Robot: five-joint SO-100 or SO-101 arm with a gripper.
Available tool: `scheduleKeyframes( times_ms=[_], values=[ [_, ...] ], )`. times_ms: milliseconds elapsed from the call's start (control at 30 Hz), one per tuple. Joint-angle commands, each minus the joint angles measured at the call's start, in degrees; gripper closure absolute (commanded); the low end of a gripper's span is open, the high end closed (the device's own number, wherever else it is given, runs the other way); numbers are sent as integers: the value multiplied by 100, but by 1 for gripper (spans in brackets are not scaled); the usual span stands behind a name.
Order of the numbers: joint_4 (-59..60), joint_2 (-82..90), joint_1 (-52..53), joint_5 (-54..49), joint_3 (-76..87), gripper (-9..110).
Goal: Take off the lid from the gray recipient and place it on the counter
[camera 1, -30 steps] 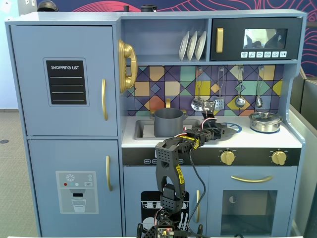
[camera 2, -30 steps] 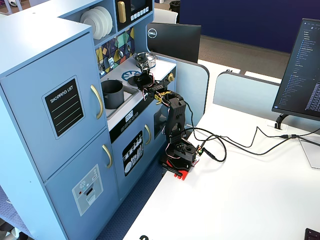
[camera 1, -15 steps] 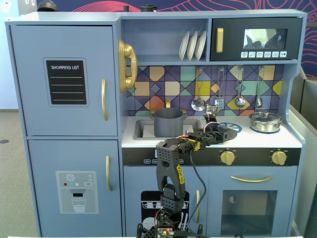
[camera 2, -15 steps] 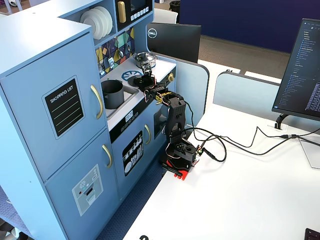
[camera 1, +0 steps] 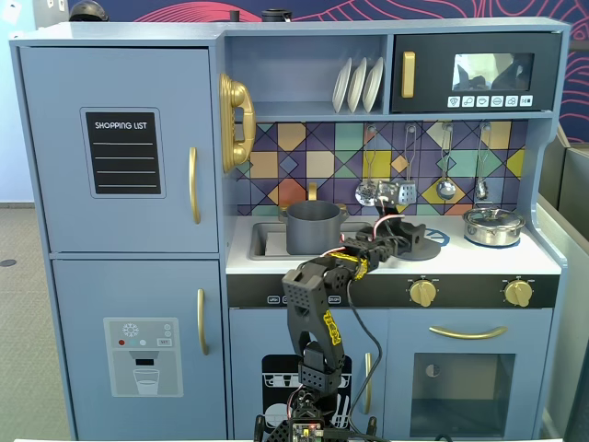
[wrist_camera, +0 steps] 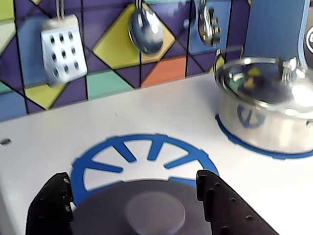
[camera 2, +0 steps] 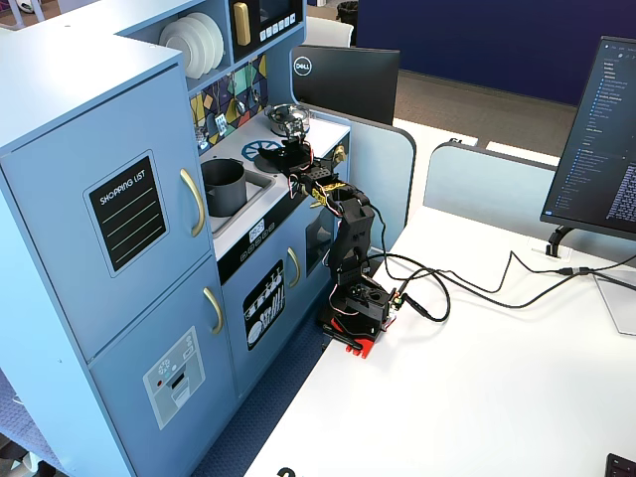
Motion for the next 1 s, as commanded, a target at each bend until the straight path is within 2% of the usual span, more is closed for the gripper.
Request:
scheduleKeyframes(
  times_ms=[0,67,167,333,400,467,500,567,700,967],
  values=[
    [809,1160,-158,167,-545,81],
    [1723,1828,-325,369,-615,86],
    [3691,2936,-686,396,-703,101],
    [6469,4500,-1802,853,-545,101],
    [7233,4939,-2136,439,-193,101],
    [8227,5256,-2443,-624,149,101],
    [8490,5423,-2610,-721,413,101],
    [8534,5792,-2804,-255,1125,101],
    [8024,6469,-2988,53,2839,101],
    [5063,7119,-3533,1178,5449,101]
  ],
)
